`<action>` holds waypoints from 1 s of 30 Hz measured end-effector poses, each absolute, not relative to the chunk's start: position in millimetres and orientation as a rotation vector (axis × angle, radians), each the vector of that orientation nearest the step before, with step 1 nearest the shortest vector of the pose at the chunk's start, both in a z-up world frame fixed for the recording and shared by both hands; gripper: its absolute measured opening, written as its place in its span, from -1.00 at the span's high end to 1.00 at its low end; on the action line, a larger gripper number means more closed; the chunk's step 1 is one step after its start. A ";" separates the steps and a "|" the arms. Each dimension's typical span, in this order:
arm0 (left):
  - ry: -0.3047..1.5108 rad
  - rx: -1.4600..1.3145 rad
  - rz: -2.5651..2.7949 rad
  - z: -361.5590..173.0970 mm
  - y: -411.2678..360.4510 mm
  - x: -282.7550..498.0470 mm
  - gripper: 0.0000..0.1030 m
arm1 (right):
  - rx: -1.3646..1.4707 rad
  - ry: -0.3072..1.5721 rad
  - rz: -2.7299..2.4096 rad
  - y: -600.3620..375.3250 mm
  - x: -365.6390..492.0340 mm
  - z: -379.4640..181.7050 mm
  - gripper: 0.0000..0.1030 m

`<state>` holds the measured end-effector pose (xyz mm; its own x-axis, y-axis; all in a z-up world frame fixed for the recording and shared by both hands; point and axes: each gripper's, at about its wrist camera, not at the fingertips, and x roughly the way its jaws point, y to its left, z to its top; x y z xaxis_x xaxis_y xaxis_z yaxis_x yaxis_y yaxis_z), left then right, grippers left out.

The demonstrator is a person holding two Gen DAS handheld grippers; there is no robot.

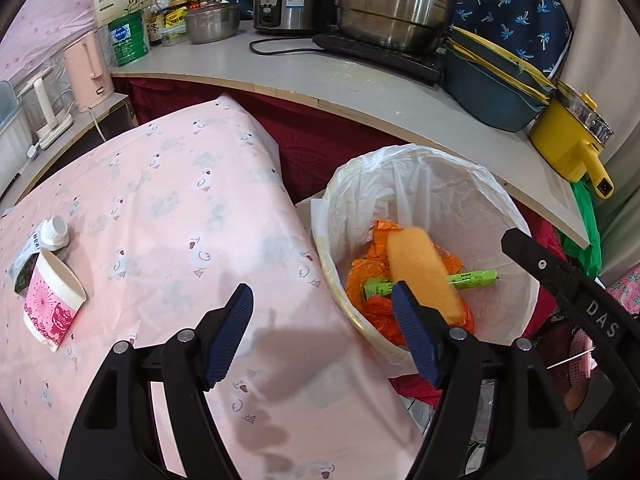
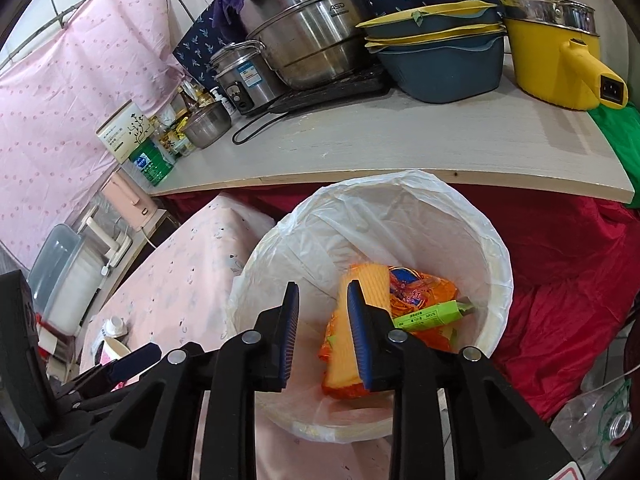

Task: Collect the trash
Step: 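Open the left tool over the bin while the right tool opens to drop the foam sleeve, then move both open tools back over the pink paper cup and white-capped pouch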

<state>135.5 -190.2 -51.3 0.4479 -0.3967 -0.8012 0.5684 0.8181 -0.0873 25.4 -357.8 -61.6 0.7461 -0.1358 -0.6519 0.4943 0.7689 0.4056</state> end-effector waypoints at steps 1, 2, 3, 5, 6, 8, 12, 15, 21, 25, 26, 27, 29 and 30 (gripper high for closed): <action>0.928 0.205 -0.601 -51.0 -189.3 135.3 -0.34 | 0.601 0.642 -0.367 -356.9 25.6 -60.9 0.49; 0.926 0.205 -0.599 -50.5 -188.8 134.9 -0.34 | 0.599 0.643 -0.368 -356.0 25.3 -60.3 0.48; 0.922 0.206 -0.598 -50.0 -188.3 134.4 -0.34 | 0.598 0.642 -0.370 -355.4 25.5 -59.7 0.43; 0.919 0.207 -0.598 -48.7 -187.1 133.6 -0.35 | 0.602 0.638 -0.372 -355.6 24.6 -58.9 0.33; 0.916 0.206 -0.597 -47.8 -186.2 132.9 -0.35 | 0.605 0.636 -0.374 -355.0 23.5 -58.1 0.30; 0.910 0.204 -0.594 -46.1 -184.2 131.8 -0.35 | 0.606 0.634 -0.374 -354.9 21.5 -56.6 0.30; 0.896 0.205 -0.585 -42.2 -179.1 129.9 -0.35 | 0.598 0.632 -0.369 -350.1 20.0 -52.7 0.26; 0.880 0.209 -0.576 -38.8 -173.3 127.8 -0.35 | 0.591 0.631 -0.360 -343.9 20.0 -50.0 0.23; 0.863 0.202 -0.547 -33.6 -156.3 127.4 -0.35 | 0.570 0.634 -0.327 -323.7 22.4 -44.2 0.22; 0.856 0.187 -0.527 -30.0 -141.6 128.4 -0.35 | 0.551 0.634 -0.306 -310.0 25.5 -38.9 0.22; 0.854 0.184 -0.523 -29.4 -137.9 128.4 -0.35 | 0.546 0.634 -0.301 -307.0 26.4 -37.5 0.22; 0.853 0.180 -0.516 -28.7 -133.1 128.7 -0.35 | 0.541 0.634 -0.295 -303.3 27.4 -36.0 0.22; 0.851 0.175 -0.505 -27.8 -124.9 129.4 -0.35 | 0.531 0.635 -0.285 -295.7 28.8 -33.4 0.22; 0.850 0.172 -0.500 -27.4 -121.2 129.5 -0.35 | 0.527 0.636 -0.280 -292.1 29.9 -32.5 0.22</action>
<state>129.5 -121.2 -27.4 0.5528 -0.3534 -0.7547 0.4879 0.8714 -0.0507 29.9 -292.1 -32.5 0.7733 -0.0888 -0.6278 0.4032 0.8330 0.3789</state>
